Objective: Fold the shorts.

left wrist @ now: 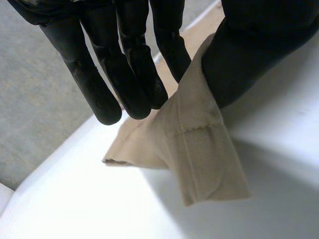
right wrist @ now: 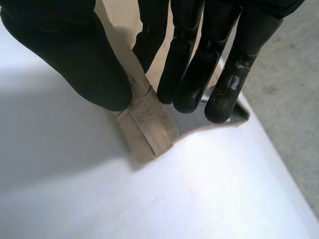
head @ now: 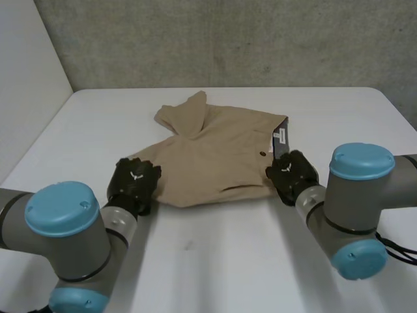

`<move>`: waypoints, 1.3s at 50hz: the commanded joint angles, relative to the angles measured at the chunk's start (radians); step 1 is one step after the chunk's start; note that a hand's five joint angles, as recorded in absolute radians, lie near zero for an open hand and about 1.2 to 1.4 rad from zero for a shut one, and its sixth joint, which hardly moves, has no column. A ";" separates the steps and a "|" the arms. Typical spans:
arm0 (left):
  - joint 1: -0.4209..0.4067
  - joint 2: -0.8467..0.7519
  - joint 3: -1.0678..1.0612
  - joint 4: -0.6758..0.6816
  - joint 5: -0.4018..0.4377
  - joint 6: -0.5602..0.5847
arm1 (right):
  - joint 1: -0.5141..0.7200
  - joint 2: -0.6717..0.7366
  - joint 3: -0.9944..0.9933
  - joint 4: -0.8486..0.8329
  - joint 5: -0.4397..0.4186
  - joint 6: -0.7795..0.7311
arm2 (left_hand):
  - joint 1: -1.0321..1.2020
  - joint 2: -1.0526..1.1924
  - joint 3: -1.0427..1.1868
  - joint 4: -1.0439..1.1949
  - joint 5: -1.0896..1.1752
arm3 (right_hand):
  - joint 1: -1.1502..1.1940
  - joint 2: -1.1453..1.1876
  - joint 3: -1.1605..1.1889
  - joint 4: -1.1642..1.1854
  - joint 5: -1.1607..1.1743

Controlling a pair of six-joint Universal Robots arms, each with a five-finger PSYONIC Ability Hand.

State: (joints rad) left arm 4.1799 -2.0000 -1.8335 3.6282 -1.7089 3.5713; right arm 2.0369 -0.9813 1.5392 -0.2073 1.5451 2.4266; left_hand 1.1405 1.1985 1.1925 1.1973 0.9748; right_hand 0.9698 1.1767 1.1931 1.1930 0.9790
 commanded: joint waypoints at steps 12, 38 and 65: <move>-0.012 0.274 -0.092 -0.597 0.014 0.009 | -0.009 -0.312 0.234 0.236 -0.013 -0.055 | 0.256 0.198 0.204 0.199 0.247 | 0.426 0.220 0.203 0.203 0.243; 0.023 0.583 -0.072 -0.949 0.222 0.311 | -0.208 -0.637 0.314 0.789 -0.381 -0.255 | 0.256 0.198 0.204 0.199 0.247 | 0.426 0.220 0.203 0.203 0.243; -0.007 -0.584 1.103 -0.234 0.172 0.357 | -0.081 -0.053 -0.174 0.212 0.010 0.103 | 0.256 0.198 0.204 0.199 0.247 | 0.426 0.220 0.203 0.203 0.243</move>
State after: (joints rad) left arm 4.1828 -2.3830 -0.9502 3.3547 -1.5461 3.9160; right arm 1.9098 -1.1124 1.4199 0.1082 1.5102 2.5254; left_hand 1.1405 1.1987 1.1925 1.1973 1.0080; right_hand 0.9699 1.1856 1.1930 1.1930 1.0017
